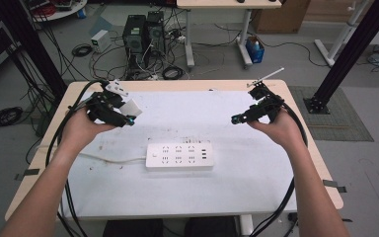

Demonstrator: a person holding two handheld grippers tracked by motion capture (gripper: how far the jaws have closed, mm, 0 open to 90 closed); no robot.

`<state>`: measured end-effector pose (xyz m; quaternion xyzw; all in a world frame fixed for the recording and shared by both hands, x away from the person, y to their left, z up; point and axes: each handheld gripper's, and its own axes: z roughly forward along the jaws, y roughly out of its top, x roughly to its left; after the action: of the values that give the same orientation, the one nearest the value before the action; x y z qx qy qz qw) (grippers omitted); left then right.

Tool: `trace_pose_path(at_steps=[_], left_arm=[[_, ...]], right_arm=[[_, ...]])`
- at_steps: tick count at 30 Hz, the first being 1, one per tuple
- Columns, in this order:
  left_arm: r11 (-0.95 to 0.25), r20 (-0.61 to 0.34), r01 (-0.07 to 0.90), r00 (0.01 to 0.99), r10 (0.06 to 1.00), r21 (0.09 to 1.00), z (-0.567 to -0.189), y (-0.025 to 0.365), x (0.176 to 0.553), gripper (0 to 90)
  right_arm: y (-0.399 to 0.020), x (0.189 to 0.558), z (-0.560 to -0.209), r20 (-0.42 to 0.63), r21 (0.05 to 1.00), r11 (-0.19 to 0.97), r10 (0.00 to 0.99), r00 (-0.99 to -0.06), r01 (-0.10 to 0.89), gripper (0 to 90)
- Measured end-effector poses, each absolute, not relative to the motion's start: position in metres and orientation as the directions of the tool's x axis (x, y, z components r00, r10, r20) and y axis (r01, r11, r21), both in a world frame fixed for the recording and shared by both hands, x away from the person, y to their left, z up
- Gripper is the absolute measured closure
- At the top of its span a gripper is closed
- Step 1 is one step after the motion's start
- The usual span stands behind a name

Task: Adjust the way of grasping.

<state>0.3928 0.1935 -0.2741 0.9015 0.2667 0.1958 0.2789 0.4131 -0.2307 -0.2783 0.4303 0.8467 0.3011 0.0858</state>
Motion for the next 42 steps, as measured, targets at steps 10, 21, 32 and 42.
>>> trace_pose_path(at_steps=[10, 21, 32, 42], left_arm=[[-0.755, 0.262, 0.239, 0.839, 0.477, 0.610, -0.277, 0.155, 0.392, 42.5], [-0.784, 0.312, 0.136, 0.866, 0.391, 0.605, -0.277, 0.120, 0.388, 42.5], [-0.775, 0.348, 0.027, 0.883, 0.314, 0.631, -0.279, 0.091, 0.382, 42.5], [-0.729, 0.351, -0.057, 0.900, 0.259, 0.682, -0.279, 0.076, 0.377, 42.5]], right_arm=[[-0.222, 0.419, -0.283, 0.228, 0.600, 0.388, 0.755, -0.615, 0.699, 12.5], [-0.201, 0.423, -0.286, 0.365, 0.612, 0.340, 0.679, -0.637, 0.714, 12.6], [-0.179, 0.423, -0.284, 0.509, 0.625, 0.287, 0.555, -0.658, 0.726, 12.6], [-0.165, 0.420, -0.279, 0.566, 0.619, 0.270, 0.498, -0.657, 0.738, 12.6]])
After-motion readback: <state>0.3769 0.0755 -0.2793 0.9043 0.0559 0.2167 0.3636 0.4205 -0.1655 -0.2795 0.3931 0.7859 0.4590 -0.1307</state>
